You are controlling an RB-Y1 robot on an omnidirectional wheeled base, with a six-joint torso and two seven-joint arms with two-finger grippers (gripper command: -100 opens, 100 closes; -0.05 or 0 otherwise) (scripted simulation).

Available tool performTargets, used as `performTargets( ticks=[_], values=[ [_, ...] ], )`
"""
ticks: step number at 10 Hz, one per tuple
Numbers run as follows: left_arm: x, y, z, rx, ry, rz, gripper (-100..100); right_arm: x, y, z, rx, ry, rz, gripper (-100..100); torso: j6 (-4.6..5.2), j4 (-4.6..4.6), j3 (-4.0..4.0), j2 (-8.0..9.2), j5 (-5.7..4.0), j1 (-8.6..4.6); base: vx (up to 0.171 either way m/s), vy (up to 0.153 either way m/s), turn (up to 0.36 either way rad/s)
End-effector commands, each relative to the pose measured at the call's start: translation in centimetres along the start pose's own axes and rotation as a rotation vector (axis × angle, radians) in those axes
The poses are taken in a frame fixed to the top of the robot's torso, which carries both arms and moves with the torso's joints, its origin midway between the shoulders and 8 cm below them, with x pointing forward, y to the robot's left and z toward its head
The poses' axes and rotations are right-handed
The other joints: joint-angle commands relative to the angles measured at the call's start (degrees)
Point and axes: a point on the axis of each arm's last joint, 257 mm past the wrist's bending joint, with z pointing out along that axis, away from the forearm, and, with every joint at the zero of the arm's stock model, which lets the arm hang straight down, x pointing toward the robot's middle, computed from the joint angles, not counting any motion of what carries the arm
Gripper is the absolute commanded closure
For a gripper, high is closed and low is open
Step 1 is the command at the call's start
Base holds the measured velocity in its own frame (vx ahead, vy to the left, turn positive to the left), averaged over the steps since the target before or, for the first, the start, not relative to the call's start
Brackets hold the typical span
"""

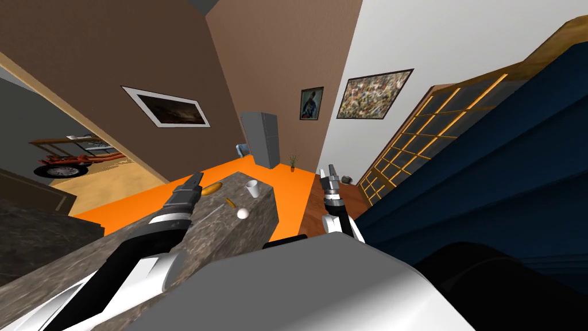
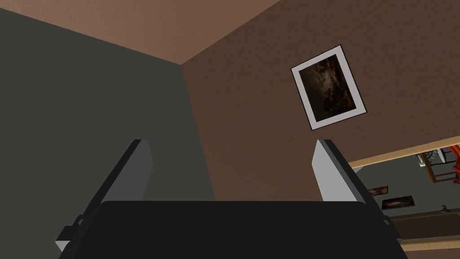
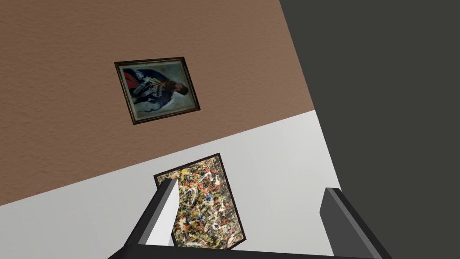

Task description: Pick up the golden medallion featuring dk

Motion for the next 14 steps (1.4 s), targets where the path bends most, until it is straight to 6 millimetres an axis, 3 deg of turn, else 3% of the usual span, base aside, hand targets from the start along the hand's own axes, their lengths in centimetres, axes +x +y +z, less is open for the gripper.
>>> performTargets(
  ticks=[1, 7, 12, 14],
  values=[
    [-0.4, 1.6, -0.3, -0.058, 0.004, 0.031, -100, 0.0, 0.0, 0.0, 0.0, 0.0, 0.0, 0, 0.0, 0.0, 0.0, 0.0, 0.0, 0.0, -0.017, 0.028, -0.199],
    [-0.9, 5.5, -1.4, -0.205, 0.024, 0.083, -100, 0.0, 0.0, 0.0, 0.0, 0.0, 0.0, 0, -0.01, -0.03, -0.07, -0.12, -0.02, -0.08, -0.002, 0.013, -0.102],
    [-1.9, 10.5, -3.7, -0.386, 0.052, 0.16, -100, 0.0, 0.0, 0.0, 0.0, 0.0, 0.0, 0, -0.01, -0.04, -0.11, -0.2, -0.03, -0.12, 0.022, 0.0, -0.115],
    [-1.8, 11.2, -4.0, -0.417, 0.06, 0.159, -100, 0.0, 0.0, 0.0, 0.0, 0.0, 0.0, 0, -0.01, -0.05, -0.14, -0.23, -0.03, -0.15, 0.028, -0.005, -0.036]
  ],
)
